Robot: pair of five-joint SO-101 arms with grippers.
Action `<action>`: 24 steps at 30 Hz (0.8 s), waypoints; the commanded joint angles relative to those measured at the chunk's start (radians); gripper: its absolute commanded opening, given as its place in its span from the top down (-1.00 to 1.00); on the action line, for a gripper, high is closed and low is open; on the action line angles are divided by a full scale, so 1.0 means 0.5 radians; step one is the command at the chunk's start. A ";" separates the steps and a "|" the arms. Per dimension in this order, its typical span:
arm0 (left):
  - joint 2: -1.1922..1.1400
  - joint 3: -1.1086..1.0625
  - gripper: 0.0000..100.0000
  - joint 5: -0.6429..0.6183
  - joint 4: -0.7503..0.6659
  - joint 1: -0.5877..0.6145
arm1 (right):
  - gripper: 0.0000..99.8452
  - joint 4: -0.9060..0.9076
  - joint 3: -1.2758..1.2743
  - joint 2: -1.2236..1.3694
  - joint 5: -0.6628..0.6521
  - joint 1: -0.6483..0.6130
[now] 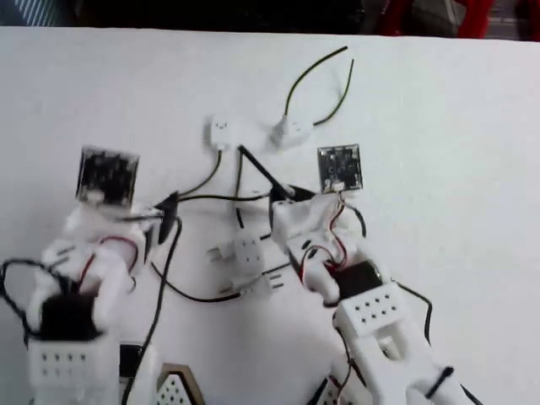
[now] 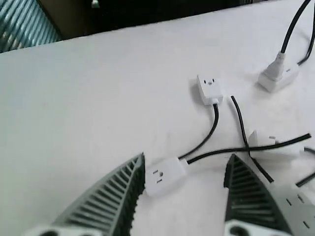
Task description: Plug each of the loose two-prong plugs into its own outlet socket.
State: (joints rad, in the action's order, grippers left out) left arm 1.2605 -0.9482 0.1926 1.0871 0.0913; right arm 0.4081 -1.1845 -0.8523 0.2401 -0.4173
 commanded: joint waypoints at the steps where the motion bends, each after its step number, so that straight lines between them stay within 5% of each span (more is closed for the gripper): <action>1: -0.692 0.534 0.47 0.184 0.052 0.008 | 0.97 -0.121 0.163 0.213 0.104 0.118; 11: -1.907 1.313 0.47 0.043 -0.212 -0.149 | 0.97 -0.124 0.377 0.560 0.239 0.333; 18: -2.748 1.574 0.48 0.025 -0.663 -0.302 | 0.97 -0.127 0.374 0.566 0.242 0.336; 24: -3.337 1.949 0.48 -0.276 -0.921 -0.293 | 0.97 -0.121 0.374 0.566 0.242 0.336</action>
State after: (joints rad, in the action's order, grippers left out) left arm -0.2631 -0.1366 0.1297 0.6989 -0.0468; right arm 0.3667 -1.0449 -0.5700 0.3552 -0.2578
